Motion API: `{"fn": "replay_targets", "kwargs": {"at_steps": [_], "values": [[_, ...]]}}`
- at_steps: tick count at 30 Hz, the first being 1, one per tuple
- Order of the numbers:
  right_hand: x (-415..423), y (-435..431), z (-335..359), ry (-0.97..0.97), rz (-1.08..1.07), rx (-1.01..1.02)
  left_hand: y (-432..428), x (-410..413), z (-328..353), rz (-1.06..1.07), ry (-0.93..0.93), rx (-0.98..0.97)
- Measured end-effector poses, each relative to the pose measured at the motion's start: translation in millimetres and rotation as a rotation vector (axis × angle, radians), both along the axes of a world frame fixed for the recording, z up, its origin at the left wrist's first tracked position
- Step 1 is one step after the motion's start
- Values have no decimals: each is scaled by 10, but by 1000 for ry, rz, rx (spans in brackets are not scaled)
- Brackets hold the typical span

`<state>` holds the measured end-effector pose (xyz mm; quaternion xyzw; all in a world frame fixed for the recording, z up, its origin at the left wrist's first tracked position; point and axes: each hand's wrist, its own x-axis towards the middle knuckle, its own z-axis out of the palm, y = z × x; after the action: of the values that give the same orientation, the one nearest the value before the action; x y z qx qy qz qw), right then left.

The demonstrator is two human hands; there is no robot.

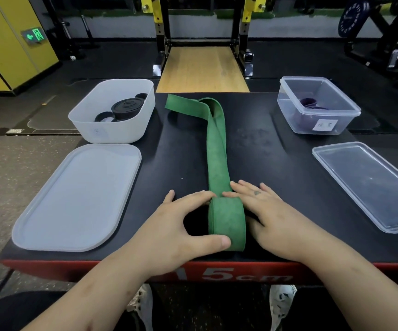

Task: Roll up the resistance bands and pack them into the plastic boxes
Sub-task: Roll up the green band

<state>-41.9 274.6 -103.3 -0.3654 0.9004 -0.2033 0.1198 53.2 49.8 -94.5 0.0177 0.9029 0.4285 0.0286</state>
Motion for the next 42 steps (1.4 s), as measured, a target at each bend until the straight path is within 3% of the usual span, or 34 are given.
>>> {"fn": "replay_targets", "kwargs": {"at_steps": [9, 17, 24, 35, 42], "values": [[-16, 12, -19, 1, 15, 7, 39, -4, 62, 24, 43, -40], [11, 68, -20, 44, -54, -172, 15, -97, 54, 10, 18, -51], [139, 161, 195, -275, -11, -170, 17, -201, 70, 31, 26, -38], [125, 74, 145, -220, -62, -216, -27, -208, 62, 5, -34, 19], [138, 86, 168, -164, -111, -210, -38, -126, 171, -22, -67, -126]]}}
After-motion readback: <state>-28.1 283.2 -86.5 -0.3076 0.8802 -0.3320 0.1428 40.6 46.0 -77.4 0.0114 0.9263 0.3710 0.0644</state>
